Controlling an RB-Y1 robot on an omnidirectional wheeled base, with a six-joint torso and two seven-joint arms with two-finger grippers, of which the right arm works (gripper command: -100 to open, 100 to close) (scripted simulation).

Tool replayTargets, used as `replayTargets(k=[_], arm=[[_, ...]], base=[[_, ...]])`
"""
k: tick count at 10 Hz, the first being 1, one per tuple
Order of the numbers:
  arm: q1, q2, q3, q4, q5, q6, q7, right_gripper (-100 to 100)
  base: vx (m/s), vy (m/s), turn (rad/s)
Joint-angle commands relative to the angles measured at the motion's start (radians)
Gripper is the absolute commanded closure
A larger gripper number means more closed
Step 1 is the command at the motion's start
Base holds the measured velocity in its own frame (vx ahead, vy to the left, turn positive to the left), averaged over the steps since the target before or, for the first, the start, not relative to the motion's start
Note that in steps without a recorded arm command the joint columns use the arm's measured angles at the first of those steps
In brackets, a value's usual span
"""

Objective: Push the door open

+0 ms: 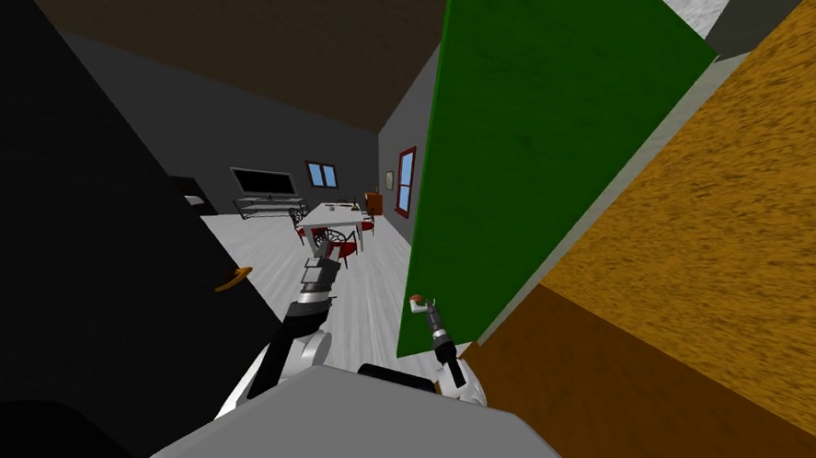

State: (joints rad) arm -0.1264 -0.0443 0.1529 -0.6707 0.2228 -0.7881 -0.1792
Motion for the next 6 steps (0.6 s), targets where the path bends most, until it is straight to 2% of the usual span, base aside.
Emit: replayTargets(k=[1,2,4,5,6], arm=[[-0.014,-0.005,-0.032,0.013,-0.017,-0.007,0.017,100],[-0.015,-0.005,-0.05,0.013,-0.028,-0.006,0.026,100],[-0.015,-0.004,-0.06,0.014,-0.034,-0.005,0.031,100],[-0.016,0.0,-0.086,0.015,-0.05,-0.004,0.045,100],[-0.016,0.002,-0.095,0.015,-0.056,-0.003,0.049,100]], base=[[0.132,0.14,-0.077],[0.148,0.164,-0.088],[0.095,0.121,-0.054],[0.129,0.125,-0.059],[0.176,0.18,-0.114]])
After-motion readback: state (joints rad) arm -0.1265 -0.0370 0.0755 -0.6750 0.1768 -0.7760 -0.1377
